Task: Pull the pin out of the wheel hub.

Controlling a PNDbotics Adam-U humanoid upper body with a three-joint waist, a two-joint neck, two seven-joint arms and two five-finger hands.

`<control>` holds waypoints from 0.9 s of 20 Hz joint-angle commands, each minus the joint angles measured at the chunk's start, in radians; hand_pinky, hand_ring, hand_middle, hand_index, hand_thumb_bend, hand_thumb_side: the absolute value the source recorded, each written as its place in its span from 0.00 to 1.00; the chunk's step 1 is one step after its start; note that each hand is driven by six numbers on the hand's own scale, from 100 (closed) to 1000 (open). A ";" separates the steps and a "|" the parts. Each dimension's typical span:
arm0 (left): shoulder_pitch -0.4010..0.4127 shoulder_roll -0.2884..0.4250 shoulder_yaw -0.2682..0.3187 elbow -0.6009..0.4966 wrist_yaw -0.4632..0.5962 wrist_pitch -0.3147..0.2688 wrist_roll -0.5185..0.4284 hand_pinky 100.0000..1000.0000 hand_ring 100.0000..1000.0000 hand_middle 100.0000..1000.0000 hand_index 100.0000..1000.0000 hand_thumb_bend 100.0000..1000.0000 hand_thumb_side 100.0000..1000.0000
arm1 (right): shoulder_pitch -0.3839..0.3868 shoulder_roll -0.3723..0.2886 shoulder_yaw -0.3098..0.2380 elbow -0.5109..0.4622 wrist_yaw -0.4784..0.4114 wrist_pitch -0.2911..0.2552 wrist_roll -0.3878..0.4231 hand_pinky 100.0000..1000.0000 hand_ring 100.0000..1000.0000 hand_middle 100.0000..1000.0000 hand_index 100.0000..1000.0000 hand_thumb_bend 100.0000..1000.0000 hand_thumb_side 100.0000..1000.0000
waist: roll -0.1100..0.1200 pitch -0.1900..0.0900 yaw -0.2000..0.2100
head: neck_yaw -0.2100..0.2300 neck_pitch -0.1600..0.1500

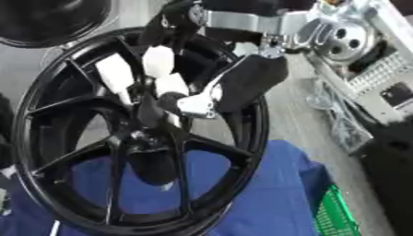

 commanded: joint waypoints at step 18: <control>-0.015 0.025 0.005 -0.020 -0.001 0.002 -0.002 0.60 0.71 0.66 0.69 0.10 0.86 | -0.028 0.020 0.014 0.109 0.083 -0.096 -0.007 0.79 0.73 0.77 0.84 0.20 0.40 | 0.009 0.017 0.024 | -0.023 -0.025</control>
